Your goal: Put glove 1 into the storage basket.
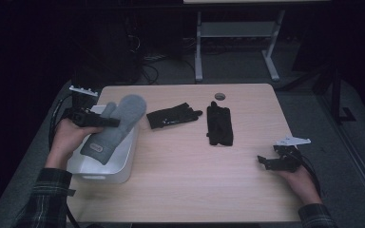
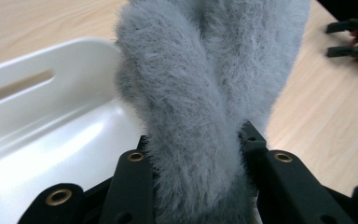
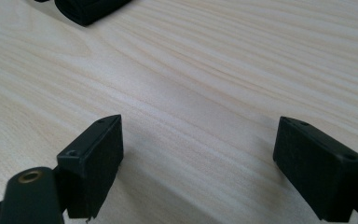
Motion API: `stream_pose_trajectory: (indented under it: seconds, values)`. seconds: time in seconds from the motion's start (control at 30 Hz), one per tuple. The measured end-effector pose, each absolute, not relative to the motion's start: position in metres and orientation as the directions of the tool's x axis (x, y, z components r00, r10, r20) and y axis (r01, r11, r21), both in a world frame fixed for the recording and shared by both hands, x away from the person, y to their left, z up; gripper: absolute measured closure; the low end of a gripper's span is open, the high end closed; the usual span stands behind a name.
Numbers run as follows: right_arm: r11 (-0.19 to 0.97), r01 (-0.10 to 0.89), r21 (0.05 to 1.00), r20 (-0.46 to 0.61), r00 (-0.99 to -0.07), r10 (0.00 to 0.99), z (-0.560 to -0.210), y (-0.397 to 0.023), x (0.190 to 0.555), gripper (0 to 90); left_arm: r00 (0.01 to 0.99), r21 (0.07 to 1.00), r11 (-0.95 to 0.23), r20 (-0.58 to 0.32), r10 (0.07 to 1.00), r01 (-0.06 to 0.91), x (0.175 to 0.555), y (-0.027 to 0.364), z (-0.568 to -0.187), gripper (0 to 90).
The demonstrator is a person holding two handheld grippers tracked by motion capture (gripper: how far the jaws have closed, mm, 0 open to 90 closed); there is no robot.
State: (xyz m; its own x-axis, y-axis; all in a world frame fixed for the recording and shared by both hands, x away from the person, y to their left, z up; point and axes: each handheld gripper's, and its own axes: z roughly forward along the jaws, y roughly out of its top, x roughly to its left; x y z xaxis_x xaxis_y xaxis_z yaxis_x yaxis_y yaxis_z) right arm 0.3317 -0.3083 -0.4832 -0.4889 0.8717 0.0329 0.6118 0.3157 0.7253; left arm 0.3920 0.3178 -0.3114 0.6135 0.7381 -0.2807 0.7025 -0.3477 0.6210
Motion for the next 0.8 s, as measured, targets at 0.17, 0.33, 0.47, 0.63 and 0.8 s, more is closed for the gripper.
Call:
stream_pose_trajectory:
  seconds: [0.17,0.33,0.47,0.63,0.8]
  values:
    - [0.314,0.613,0.725,0.033,-0.486,0.873,-0.483,-0.308,0.332,15.8,0.563,0.584,-0.322,-0.294,0.772,0.746,0.395,0.335,-0.332,65.5]
    - [0.314,0.613,0.725,0.033,-0.486,0.873,-0.483,-0.308,0.332,15.8,0.51,0.535,-0.302,-0.296,0.808,0.789,0.4,0.347,-0.355,65.5]
    - [0.314,0.613,0.725,0.033,-0.487,0.873,-0.483,-0.308,0.332,15.8,0.475,0.512,-0.273,-0.319,0.82,0.815,0.402,0.354,-0.369,65.5]
    - [0.314,0.613,0.725,0.033,-0.487,0.873,-0.483,-0.308,0.332,15.8,0.454,0.465,-0.278,-0.325,0.83,0.841,0.407,0.354,-0.388,65.1]
    - [0.316,0.61,0.726,0.031,-0.488,0.872,-0.483,-0.308,0.332,15.8,0.429,0.432,-0.272,-0.323,0.843,0.86,0.412,0.357,-0.406,63.1]
